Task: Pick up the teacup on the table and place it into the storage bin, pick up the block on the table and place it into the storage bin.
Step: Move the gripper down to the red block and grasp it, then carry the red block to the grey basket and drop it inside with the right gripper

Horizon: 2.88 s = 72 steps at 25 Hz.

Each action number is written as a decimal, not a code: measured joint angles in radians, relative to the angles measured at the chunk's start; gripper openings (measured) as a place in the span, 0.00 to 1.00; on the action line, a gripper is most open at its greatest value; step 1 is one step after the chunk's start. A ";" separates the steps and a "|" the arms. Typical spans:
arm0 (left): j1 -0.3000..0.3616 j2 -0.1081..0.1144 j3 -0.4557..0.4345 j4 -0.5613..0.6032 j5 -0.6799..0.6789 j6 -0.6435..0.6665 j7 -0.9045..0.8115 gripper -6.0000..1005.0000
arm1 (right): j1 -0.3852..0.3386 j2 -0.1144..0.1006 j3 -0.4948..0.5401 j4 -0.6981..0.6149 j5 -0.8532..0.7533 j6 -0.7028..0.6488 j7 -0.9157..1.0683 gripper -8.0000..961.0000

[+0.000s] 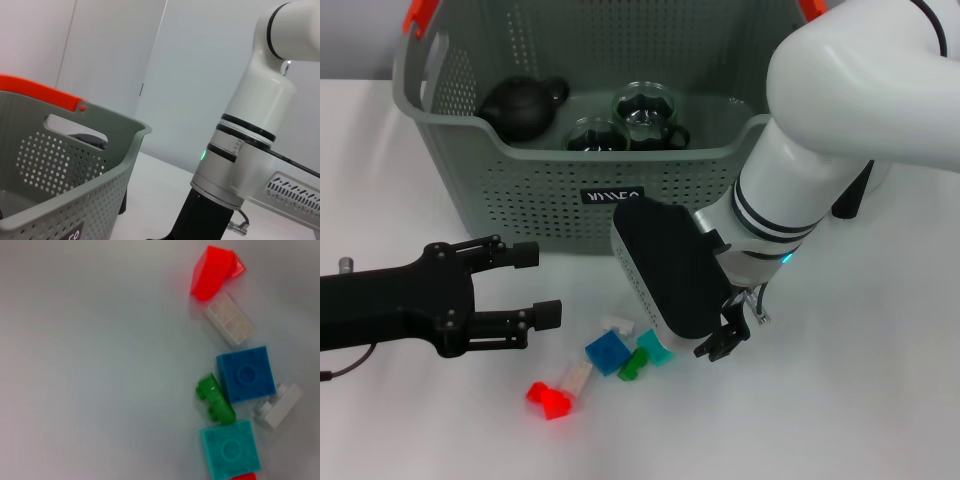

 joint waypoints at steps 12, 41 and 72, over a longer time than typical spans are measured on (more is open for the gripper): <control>0.001 0.000 0.000 0.000 0.000 -0.002 0.001 0.84 | 0.000 0.002 -0.002 0.007 0.027 0.026 0.000 0.64; 0.005 0.000 -0.005 -0.001 0.003 -0.005 0.000 0.84 | 0.001 0.004 -0.041 0.049 0.064 0.075 -0.017 0.46; 0.005 0.003 -0.011 -0.001 0.003 -0.007 0.000 0.84 | 0.013 0.003 -0.039 0.060 0.064 0.062 -0.001 0.23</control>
